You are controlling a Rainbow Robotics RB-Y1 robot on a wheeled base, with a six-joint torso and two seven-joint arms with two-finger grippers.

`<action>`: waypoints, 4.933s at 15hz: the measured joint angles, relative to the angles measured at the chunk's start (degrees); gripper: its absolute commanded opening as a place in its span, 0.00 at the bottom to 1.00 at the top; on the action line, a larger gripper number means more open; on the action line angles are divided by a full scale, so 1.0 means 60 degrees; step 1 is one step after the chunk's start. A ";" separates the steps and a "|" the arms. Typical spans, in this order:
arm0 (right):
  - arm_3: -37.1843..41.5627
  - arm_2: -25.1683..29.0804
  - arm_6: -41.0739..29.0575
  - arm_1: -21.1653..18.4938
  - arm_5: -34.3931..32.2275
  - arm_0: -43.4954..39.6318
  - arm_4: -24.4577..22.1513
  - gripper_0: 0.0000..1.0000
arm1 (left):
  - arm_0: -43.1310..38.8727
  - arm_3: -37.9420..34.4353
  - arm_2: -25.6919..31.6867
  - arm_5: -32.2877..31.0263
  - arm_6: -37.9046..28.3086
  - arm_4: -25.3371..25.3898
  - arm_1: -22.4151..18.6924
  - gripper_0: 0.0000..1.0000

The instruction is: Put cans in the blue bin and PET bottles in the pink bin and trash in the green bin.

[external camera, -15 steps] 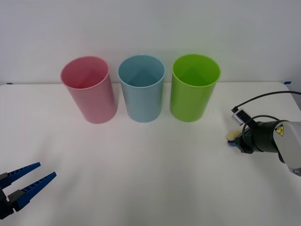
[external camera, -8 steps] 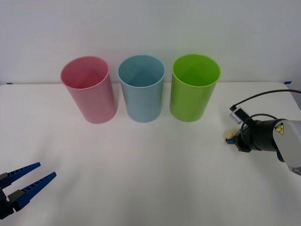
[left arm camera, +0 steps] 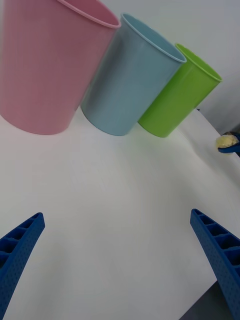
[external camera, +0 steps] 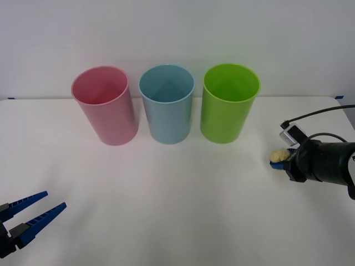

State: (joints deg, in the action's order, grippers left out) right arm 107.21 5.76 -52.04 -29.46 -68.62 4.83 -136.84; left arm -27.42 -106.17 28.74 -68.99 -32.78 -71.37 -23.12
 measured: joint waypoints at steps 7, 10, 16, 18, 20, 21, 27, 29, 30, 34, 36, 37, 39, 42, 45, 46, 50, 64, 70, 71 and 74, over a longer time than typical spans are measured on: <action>0.3630 0.2229 0.0058 -0.0045 -0.1178 -0.2366 0.2834 0.00 | 0.0000 0.0001 0.0000 0.0000 0.0000 -0.0001 0.0000 1.00; 0.4110 0.2909 -0.0006 -0.0055 -0.1190 -0.2427 0.4121 0.00 | 0.0000 0.0000 0.0000 0.0000 0.0000 0.0000 0.0000 1.00; 0.4456 0.3657 -0.1467 -0.0602 -0.1814 -0.1080 0.5284 0.00 | 0.0000 0.0000 0.0000 0.0000 0.0000 0.0000 0.0000 1.00; 0.4458 0.3767 -0.2427 -0.0809 -0.2392 -0.0296 0.5124 0.00 | 0.0000 0.0000 0.0000 0.0000 0.0000 0.0000 0.0000 1.00; 0.4312 0.3641 -0.3341 -0.1156 -0.2573 0.0328 0.4947 0.00 | 0.0000 0.0000 0.0000 0.0000 0.0000 0.0000 0.0000 1.00; 0.4123 0.3505 -0.3582 -0.1351 -0.2580 0.0605 0.4883 0.00 | 0.0000 0.0000 0.0000 0.0000 0.0000 0.0000 0.0000 1.00; 0.1673 0.2114 -0.3662 -0.1895 -0.2584 0.3140 0.4484 0.00 | 0.0000 0.0000 0.0000 0.0000 0.0000 0.0000 0.0000 1.00; 0.0846 0.1653 -0.3661 -0.1896 -0.2583 0.3913 0.4295 0.00 | 0.0000 0.0000 0.0000 0.0000 0.0000 0.0000 0.0000 1.00; 0.0448 0.1462 -0.3651 -0.1891 -0.2584 0.4268 0.4225 0.00 | 0.0000 0.0000 0.0000 0.0000 0.0000 0.0000 0.0000 1.00; -0.1079 0.0709 -0.3594 -0.1884 -0.2583 0.5638 0.3948 0.00 | 0.0000 0.0000 0.0000 0.0000 0.0000 0.0000 0.0000 1.00; -0.1669 0.0358 -0.3589 -0.1850 -0.2581 0.6157 0.3751 0.00 | 0.0000 0.0000 0.0000 0.0000 0.0000 0.0000 0.0000 1.00; -0.1935 0.0175 -0.3577 -0.1823 -0.2572 0.6404 0.3606 0.00 | 0.0000 0.0000 0.0000 0.0000 0.0000 0.0000 0.0000 1.00; -0.2425 -0.0065 -0.3512 -0.1627 -0.2566 0.6785 0.3393 0.00 | 0.0000 0.0000 0.0000 0.0000 0.0000 0.0000 0.0000 1.00; -0.2911 -0.0261 -0.3402 -0.1130 -0.2556 0.7202 0.2713 0.00 | 0.0000 0.0000 0.0000 0.0000 0.0000 0.0000 0.0000 1.00; -0.3159 -0.0489 -0.3365 -0.0758 -0.2544 0.7469 0.1985 0.00 | 0.0000 0.0000 0.0000 0.0000 0.0000 0.0000 0.0000 1.00; -0.3174 -0.0638 -0.3356 -0.0704 -0.2487 0.7483 0.1820 0.00 | 0.0000 0.0000 0.0000 0.0000 0.0000 0.0000 0.0000 1.00; -0.3442 -0.1131 -0.3288 -0.0605 -0.2055 0.7526 0.1470 0.00 | 0.0000 0.0000 0.0000 0.0000 0.0000 0.0000 0.0000 1.00; -0.4514 -0.2163 -0.2945 -0.0216 -0.0662 0.7720 0.0865 0.00 | 0.0000 0.0000 0.0000 0.0000 0.0000 0.0000 0.0000 1.00; -0.4521 -0.2206 -0.2116 -0.0188 -0.0447 0.7720 0.0996 1.00 | 0.0000 0.0000 0.0000 0.0000 0.0000 0.0000 0.0000 1.00; -0.4517 -0.2206 -0.2100 -0.0187 -0.0425 0.7720 0.1086 1.00 | 0.0000 0.0000 0.0000 0.0000 0.0000 0.0000 0.0000 1.00; -0.4523 -0.2206 -0.2109 -0.0142 -0.0414 0.7720 0.1164 1.00 | 0.0000 0.0000 0.0000 0.0000 0.0000 0.0000 0.0000 1.00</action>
State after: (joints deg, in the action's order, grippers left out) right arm 80.07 -7.48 -64.70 -30.32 -71.10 51.15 -129.85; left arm -27.42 -106.17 28.74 -68.99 -32.78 -71.37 -23.12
